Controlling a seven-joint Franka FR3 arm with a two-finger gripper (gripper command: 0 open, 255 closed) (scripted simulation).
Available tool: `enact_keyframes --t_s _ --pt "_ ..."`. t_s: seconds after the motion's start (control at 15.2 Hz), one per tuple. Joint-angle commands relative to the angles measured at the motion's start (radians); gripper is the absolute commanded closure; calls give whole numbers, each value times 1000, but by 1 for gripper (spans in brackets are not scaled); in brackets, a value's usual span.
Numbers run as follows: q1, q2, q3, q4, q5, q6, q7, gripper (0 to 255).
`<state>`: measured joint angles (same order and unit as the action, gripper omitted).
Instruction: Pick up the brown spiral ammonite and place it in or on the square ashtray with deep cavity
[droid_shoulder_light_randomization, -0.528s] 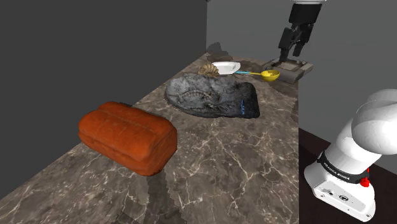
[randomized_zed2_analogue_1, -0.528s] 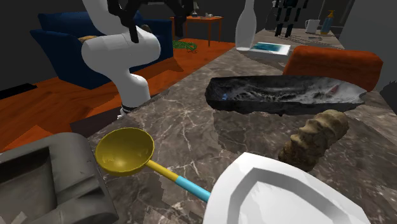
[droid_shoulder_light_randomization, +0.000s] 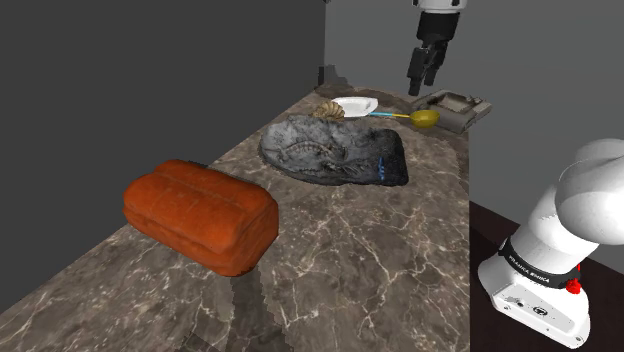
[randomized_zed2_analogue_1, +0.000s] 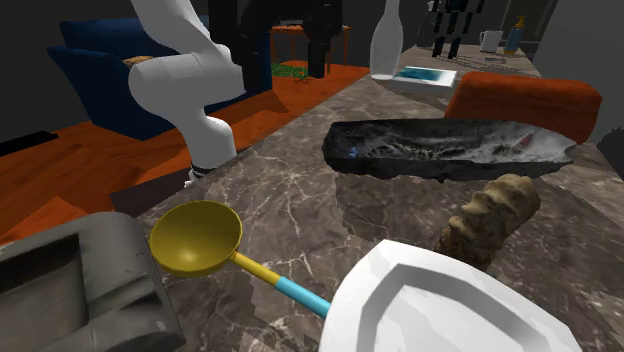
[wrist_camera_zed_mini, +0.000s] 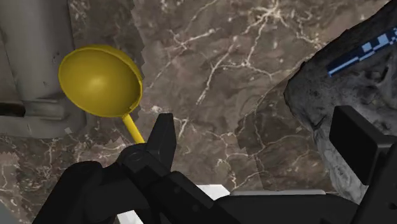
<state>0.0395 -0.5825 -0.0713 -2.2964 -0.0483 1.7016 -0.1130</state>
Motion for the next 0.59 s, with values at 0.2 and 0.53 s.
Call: enact_keyframes --t_s 0.2,0.53 --pt "48 186 -9 121 -10 82 -132 0" --pt "89 361 -2 258 -12 136 -254 0"
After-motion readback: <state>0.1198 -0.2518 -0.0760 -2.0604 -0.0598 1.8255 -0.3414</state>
